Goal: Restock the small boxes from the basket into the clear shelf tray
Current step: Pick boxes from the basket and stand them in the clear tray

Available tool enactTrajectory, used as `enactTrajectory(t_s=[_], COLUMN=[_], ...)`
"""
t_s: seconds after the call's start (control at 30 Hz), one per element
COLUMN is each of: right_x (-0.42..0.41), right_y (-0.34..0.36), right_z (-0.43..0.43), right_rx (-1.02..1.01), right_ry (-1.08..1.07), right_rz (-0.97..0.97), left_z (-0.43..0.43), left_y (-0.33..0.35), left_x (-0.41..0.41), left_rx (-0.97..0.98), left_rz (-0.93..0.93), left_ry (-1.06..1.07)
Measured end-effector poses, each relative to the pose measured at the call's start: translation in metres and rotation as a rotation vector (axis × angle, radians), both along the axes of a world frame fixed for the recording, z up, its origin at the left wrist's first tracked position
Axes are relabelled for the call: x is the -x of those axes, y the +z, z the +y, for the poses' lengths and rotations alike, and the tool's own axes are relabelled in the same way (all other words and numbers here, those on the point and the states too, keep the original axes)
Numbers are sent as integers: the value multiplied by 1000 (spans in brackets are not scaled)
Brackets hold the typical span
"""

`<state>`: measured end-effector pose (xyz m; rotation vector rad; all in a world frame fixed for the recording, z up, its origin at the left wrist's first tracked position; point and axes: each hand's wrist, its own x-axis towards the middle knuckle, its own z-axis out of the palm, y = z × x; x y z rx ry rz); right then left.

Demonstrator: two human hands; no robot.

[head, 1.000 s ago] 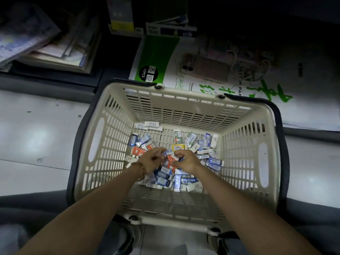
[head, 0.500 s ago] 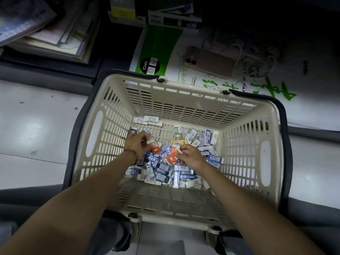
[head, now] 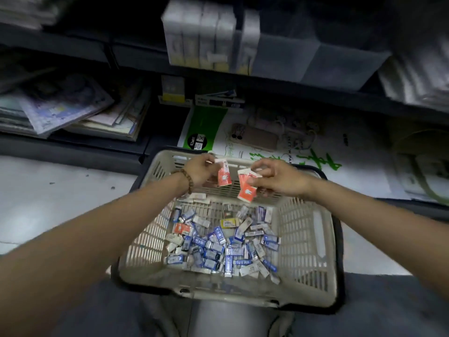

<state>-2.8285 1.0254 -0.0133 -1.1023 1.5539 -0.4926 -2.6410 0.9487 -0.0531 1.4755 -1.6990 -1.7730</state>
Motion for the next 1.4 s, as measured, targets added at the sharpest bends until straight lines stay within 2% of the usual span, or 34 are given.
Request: enactTrajectory(t_s=[0.13, 0.23, 0.33, 0.5, 0.73, 0.8, 0.97, 1.1, 1.3, 1.4], right_x=[3, -5, -13, -10, -22, -27, -25, -10, 7, 13], right_y=[74, 101, 105, 108, 98, 94, 103, 125, 156, 176], right_z=[18, 33, 40, 40, 45, 43, 30, 15, -14, -42], right_rx=[132, 203, 264, 374, 528, 492, 355, 490, 526, 598], right_ry=[-85, -161, -289, -426, -524, -451, -337, -287, -209, -213], right_rz=[-85, -231, -298, -289, -124, -47, -126, -67, -164, -119], left_z=[13, 34, 47, 50, 57, 58, 52, 31, -8, -35], left_y=[78, 113, 131, 141, 132, 129, 127, 142, 174, 180], left_x=[-5, -5, -2, 9, 26, 31, 35, 28, 27, 18], left_rx=[16, -84, -98, 24, 54, 106, 311, 445, 668, 920], left_rz=[96, 254, 343, 343, 415, 401, 343, 369, 330, 124], left_ry=[-117, -54, 1, -120, -133, -58, -54, -99, -148, -98])
